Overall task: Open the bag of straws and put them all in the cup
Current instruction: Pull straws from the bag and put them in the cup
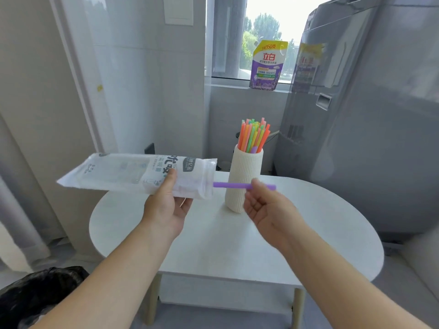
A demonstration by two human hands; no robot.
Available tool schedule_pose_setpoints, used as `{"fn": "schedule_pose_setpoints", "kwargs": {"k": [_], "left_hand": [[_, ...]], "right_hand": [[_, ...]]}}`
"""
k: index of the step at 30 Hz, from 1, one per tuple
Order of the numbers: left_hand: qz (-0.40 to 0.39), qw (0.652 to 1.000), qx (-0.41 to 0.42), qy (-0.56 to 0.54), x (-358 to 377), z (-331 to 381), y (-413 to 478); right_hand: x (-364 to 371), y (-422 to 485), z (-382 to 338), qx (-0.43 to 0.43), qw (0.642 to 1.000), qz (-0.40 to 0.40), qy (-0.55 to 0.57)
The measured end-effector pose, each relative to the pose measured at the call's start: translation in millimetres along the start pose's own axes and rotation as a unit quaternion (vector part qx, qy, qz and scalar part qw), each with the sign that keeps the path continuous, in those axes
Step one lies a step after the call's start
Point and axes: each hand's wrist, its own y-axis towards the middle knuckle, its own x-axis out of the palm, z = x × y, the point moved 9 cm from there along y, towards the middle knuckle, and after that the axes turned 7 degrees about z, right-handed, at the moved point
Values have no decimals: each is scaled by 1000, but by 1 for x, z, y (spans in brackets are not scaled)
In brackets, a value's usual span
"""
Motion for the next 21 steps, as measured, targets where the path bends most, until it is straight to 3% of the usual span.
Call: {"fn": "schedule_pose_setpoints", "kwargs": {"k": [4,10,16,21], "left_hand": [[28,999,-24,-39,-9,-2,3],[42,998,-40,-36,-11,-12,3],[24,998,-52,-15,-3,-25,3],[10,998,-55,-8,1,-28,2]], "right_hand": [[-3,-5,-77,-183,979,66,-67],[17,-46,-165,-451,862,113,-201],[36,-57,-184,-553,771,140,-284],[49,-52,-186,-562,740,139,-341]]}}
